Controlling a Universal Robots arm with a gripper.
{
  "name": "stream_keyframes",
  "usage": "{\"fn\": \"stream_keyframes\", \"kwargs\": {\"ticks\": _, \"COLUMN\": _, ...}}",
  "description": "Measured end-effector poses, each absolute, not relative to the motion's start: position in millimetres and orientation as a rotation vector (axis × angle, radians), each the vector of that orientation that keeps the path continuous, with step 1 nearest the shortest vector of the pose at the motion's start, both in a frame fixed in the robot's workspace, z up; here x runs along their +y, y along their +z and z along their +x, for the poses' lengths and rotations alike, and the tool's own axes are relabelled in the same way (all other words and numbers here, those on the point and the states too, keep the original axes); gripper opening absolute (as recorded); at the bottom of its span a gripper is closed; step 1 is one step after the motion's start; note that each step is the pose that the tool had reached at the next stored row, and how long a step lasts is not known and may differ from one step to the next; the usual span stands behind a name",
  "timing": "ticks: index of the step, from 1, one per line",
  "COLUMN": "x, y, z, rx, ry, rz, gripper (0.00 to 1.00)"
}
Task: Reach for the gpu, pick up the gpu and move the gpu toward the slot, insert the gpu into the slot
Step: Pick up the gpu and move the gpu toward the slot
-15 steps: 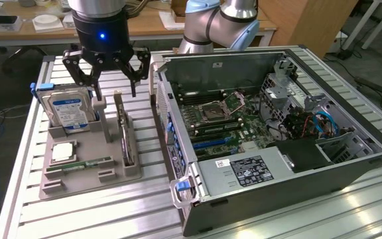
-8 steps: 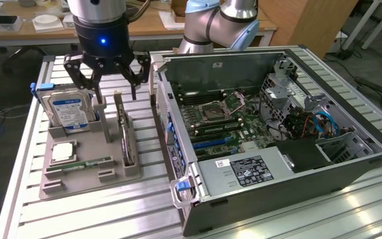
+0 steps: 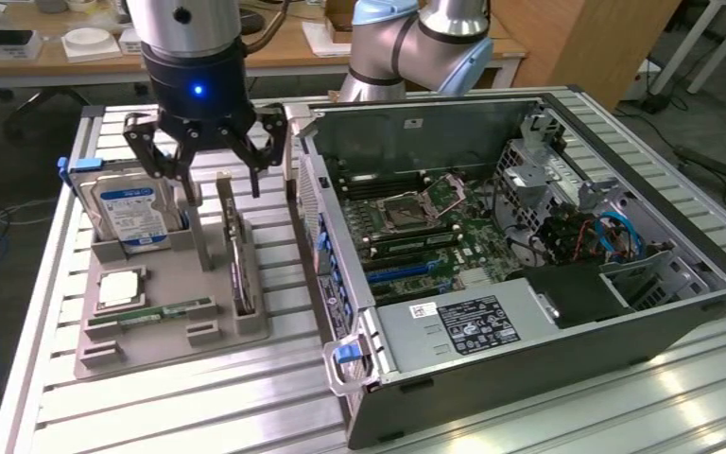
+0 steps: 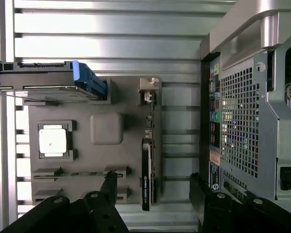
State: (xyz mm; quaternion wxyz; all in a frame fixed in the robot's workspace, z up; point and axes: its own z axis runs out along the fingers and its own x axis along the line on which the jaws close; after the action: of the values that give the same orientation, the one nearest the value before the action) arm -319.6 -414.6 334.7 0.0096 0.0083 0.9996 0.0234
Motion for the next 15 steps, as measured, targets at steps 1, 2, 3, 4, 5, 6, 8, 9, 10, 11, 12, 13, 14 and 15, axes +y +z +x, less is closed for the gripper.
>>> {"fn": "stream_keyframes", "kwargs": {"ticks": 1, "x": -415.3, "y": 333.8, "z": -319.6, "rx": 3.121, "ry": 0.073, "rz": 0.026, "gripper": 0.71}}
{"fn": "stream_keyframes", "kwargs": {"ticks": 2, "x": -415.8, "y": 333.1, "z": -319.6, "rx": 3.121, "ry": 0.073, "rz": 0.026, "gripper": 0.71}}
{"fn": "stream_keyframes", "kwargs": {"ticks": 3, "x": -416.4, "y": 332.4, "z": -319.6, "rx": 3.121, "ry": 0.073, "rz": 0.026, "gripper": 0.71}}
{"fn": "stream_keyframes", "kwargs": {"ticks": 4, "x": -416.9, "y": 331.6, "z": -319.6, "rx": 3.121, "ry": 0.073, "rz": 0.026, "gripper": 0.71}}
{"fn": "stream_keyframes", "kwargs": {"ticks": 5, "x": -417.6, "y": 330.8, "z": -319.6, "rx": 3.121, "ry": 0.073, "rz": 0.026, "gripper": 0.71}}
{"fn": "stream_keyframes", "kwargs": {"ticks": 6, "x": -418.3, "y": 329.7, "z": -319.6, "rx": 3.121, "ry": 0.073, "rz": 0.026, "gripper": 0.71}}
{"fn": "stream_keyframes", "kwargs": {"ticks": 8, "x": -419.4, "y": 327.3, "z": -319.6, "rx": 3.121, "ry": 0.073, "rz": 0.026, "gripper": 0.71}}
{"fn": "stream_keyframes", "kwargs": {"ticks": 9, "x": -420.1, "y": 326.1, "z": -319.6, "rx": 3.121, "ry": 0.073, "rz": 0.026, "gripper": 0.71}}
{"fn": "stream_keyframes", "kwargs": {"ticks": 10, "x": -420.7, "y": 324.8, "z": -319.6, "rx": 3.121, "ry": 0.073, "rz": 0.026, "gripper": 0.71}}
{"fn": "stream_keyframes", "kwargs": {"ticks": 11, "x": -421.3, "y": 323.5, "z": -319.6, "rx": 3.121, "ry": 0.073, "rz": 0.026, "gripper": 0.71}}
{"fn": "stream_keyframes", "kwargs": {"ticks": 12, "x": -422.0, "y": 322.3, "z": -319.6, "rx": 3.121, "ry": 0.073, "rz": 0.026, "gripper": 0.71}}
{"fn": "stream_keyframes", "kwargs": {"ticks": 13, "x": -422.5, "y": 321.2, "z": -319.6, "rx": 3.121, "ry": 0.073, "rz": 0.026, "gripper": 0.71}}
{"fn": "stream_keyframes", "kwargs": {"ticks": 14, "x": -423.0, "y": 320.1, "z": -319.6, "rx": 3.121, "ry": 0.073, "rz": 0.026, "gripper": 0.71}}
{"fn": "stream_keyframes", "kwargs": {"ticks": 15, "x": -423.6, "y": 319.0, "z": -319.6, "rx": 3.121, "ry": 0.073, "rz": 0.026, "gripper": 0.71}}
